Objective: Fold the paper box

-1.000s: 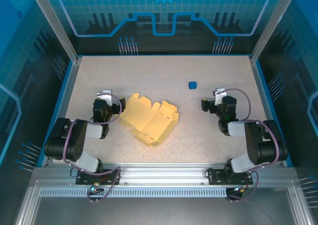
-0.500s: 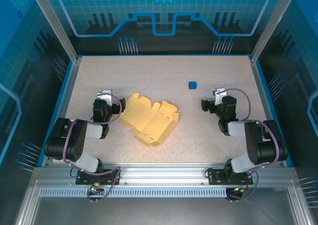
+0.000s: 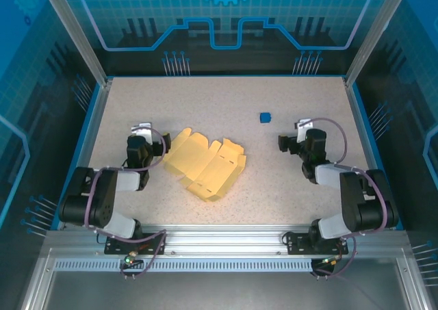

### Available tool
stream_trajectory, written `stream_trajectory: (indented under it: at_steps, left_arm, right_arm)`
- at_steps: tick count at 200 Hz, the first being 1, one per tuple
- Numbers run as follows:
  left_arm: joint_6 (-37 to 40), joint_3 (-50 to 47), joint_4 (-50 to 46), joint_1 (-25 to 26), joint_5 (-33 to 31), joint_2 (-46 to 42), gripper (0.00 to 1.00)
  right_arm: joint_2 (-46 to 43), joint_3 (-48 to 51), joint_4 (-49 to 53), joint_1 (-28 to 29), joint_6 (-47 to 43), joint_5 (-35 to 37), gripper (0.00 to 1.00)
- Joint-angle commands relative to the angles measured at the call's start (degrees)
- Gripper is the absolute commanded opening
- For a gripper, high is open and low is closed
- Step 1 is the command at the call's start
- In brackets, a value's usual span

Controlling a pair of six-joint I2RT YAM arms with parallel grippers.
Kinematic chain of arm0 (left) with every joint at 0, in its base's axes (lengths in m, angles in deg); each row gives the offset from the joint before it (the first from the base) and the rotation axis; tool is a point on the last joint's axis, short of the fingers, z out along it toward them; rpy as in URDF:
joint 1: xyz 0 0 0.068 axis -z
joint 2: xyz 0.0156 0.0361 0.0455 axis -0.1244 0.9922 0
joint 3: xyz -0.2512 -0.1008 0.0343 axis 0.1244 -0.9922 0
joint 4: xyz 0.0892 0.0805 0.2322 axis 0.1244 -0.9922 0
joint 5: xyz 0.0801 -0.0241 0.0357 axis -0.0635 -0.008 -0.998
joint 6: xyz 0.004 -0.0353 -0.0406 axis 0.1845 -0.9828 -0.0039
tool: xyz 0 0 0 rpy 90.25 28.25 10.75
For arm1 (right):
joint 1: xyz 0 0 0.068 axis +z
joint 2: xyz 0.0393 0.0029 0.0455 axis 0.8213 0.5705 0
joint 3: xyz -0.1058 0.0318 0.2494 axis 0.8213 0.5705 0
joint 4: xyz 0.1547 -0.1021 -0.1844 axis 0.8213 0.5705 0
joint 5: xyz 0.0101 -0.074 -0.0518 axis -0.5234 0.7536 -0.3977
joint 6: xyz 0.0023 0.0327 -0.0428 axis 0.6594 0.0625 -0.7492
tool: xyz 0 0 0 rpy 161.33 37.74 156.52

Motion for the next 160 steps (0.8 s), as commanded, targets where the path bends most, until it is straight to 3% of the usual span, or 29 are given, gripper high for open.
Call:
stream_trajectory:
  at_steps: [1,16,39,58,72,84,119,160]
  left_arm:
    - [-4.3,3.5,-11.3,-0.7,-6.1,-9.1,0.99]
    - [-12.4,6.5,-21.2,-0.8,-9.0,-14.1,0.99]
    - [-22.4,10.9,-33.6,-0.7,-4.0,-18.7,0.99]
    - [-28.1,12.6,-37.7,-0.5,6.5,-19.8,0.99]
    - [-29.7,12.9,-37.3,1.3,14.2,-19.1,0.99]
    - [-29.7,13.7,-38.4,4.8,16.8,-18.1,0.99]
    - [-25.6,17.3,-44.4,14.5,13.2,-16.5,0.99]
    - [-25.2,19.2,-46.1,16.2,11.4,-16.4,0.99]
  right_arm:
    - [-7.7,-5.3,11.4,-1.1,4.4,3.3,1.0]
    - [-12.3,-5.8,16.4,-1.1,9.0,5.0,1.0]
    - [-17.8,-9.2,28.5,-1.2,16.9,2.9,0.99]
    - [-19.1,-10.7,34.1,2.0,18.2,-3.0,0.92]
    - [-18.6,-11.6,38.5,7.5,18.9,-3.1,0.91]
    - [-17.2,-12.8,42.3,13.2,20.3,-2.0,0.91]
    - [-10.5,-15.2,49.1,26.0,29.5,-3.7,0.87]
    - [-4.1,-13.0,42.7,34.5,43.1,-7.8,0.81]
